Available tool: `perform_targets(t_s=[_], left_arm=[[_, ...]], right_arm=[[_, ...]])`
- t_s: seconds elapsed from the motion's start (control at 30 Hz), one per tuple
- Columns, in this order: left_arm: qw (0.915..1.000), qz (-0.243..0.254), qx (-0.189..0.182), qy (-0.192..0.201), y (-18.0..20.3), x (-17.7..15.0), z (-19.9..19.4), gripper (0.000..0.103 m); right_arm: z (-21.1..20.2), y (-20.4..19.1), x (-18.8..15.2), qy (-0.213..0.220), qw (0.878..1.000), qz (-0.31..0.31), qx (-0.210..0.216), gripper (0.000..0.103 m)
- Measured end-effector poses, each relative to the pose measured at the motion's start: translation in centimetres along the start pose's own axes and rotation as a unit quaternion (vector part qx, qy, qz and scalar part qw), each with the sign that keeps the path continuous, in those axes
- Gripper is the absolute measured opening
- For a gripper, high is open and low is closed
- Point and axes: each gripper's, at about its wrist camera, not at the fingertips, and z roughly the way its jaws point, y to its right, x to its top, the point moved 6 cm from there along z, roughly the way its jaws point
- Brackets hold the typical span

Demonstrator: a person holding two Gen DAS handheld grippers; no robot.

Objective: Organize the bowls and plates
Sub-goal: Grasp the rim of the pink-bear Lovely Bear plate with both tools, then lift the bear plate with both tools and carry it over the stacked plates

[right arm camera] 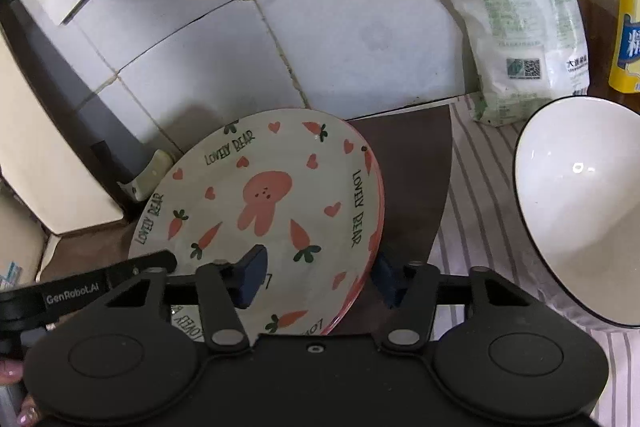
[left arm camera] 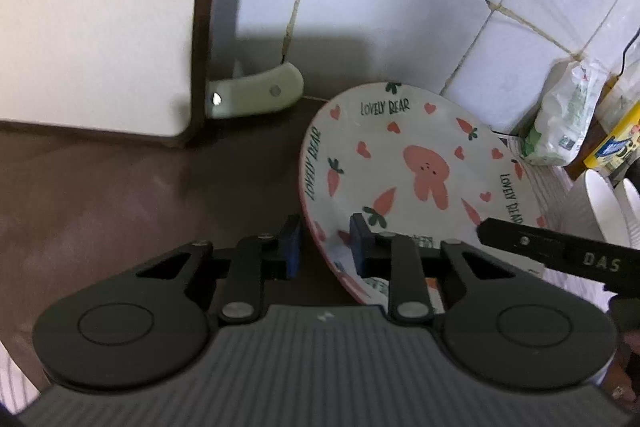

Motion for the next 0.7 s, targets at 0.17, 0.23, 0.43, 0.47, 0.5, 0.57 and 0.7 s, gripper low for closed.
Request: perform_targets(t_s=[0.17,0.23,0.43,0.47,0.5,0.57,0.7], left_arm=[[1.0000,-0.004,0.001,0.008,0.3,-0.2,0.2,0.023],[0.9999,-0.001,0.002,0.012,0.4,-0.3,0.1,0.023],[0.9997,0.007,0.024,0.007,1.4,-0.5,-0.7,0.021],[0.9998,-0.001,0.020,0.003,1.4,-0.6,-0.9,0.021],[0.9999,-0.011,0.013,0.001,1.3,-0.6,-1.2,0.021],[0.9998,-0.016,0.004,0.009,1.2,-0.4,-2.0,0.021],[0.9997,-0.008,0.012,0.021,1.7,-0.7,-4.3,0.021]], right_arm=[[0.2,0.4,0.0,0.007,1.000,-0.005,-0.011,0.041],[0.1,0.9,0.0,0.012,1.000,-0.007,-0.021,0.029],[0.0,1.7,0.4,0.000,0.999,0.039,-0.016,0.025],[-0.3,1.5,0.6,0.005,0.999,0.031,-0.021,0.024],[-0.7,1.3,0.8,0.013,0.999,0.024,-0.022,0.021],[-1.7,1.1,1.2,0.027,0.999,0.021,-0.009,0.018],[-3.3,0.5,1.2,0.030,0.999,0.008,0.014,0.019]])
